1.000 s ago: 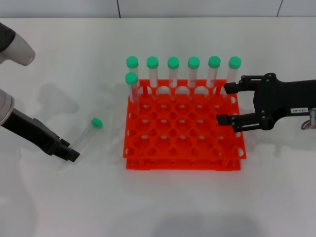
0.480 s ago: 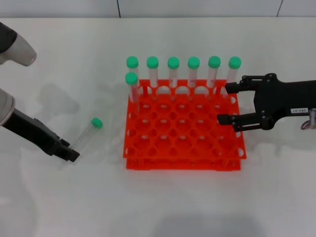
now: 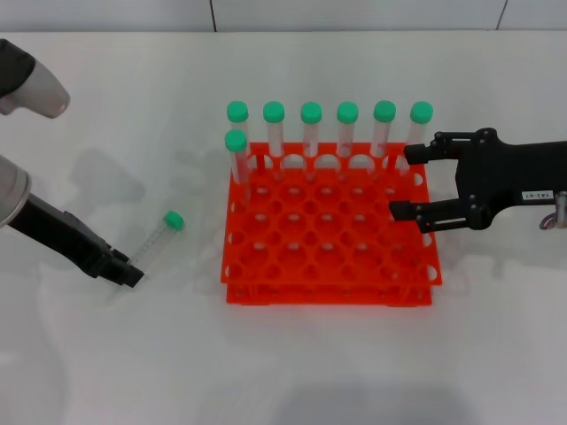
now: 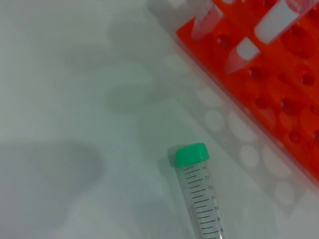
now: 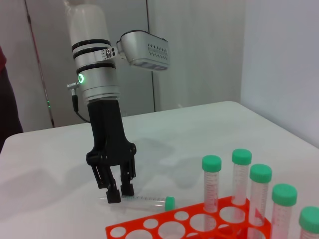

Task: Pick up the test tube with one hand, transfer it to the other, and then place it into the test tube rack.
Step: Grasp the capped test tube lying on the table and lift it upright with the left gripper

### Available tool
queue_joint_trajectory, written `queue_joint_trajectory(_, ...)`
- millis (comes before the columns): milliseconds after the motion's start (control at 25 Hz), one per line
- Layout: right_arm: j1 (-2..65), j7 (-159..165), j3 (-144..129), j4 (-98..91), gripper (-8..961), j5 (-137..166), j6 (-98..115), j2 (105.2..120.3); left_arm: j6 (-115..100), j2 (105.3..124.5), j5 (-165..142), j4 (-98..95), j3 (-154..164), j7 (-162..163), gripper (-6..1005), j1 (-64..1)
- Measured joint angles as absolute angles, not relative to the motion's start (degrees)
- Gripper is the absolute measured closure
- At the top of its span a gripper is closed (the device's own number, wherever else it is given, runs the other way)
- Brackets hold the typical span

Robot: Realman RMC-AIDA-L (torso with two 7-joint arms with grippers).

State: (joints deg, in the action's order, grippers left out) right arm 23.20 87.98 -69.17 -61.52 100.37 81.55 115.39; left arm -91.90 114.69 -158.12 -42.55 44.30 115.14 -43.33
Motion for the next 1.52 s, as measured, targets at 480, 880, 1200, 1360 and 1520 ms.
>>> queue_joint_trajectory(480, 23.20, 87.28, -69.17, -60.92, 158, 100.21, 81.05, 115.39, -91.33, 114.69, -158.55, -42.10, 44.31, 115.14, 638, -43.51)
queue_joint_trajectory(880, 23.20, 87.17, -69.17, -60.81, 159, 100.18, 80.94, 115.39, -91.28, 114.69, -158.73, -42.10, 44.48, 115.31, 665, -43.51)
queue_joint_trajectory(1200, 23.20, 87.18, -69.17, -60.81, 159, 100.01, 80.94, 115.40, -91.24, 114.73, -158.74, -42.10, 44.92, 116.10, 680, -43.51)
queue_joint_trajectory(1360, 23.20, 87.19, -69.13, -60.81, 159, 99.57, 80.91, 115.39, -91.17, 114.67, -158.76, -42.10, 44.99, 116.64, 725, -43.51)
queue_joint_trajectory(1520, 23.20, 87.17, -69.08, -60.82, 159, 99.57, 80.85, 115.40, -91.07, 114.66, -159.09, -42.01, 45.04, 116.67, 762, -43.51)
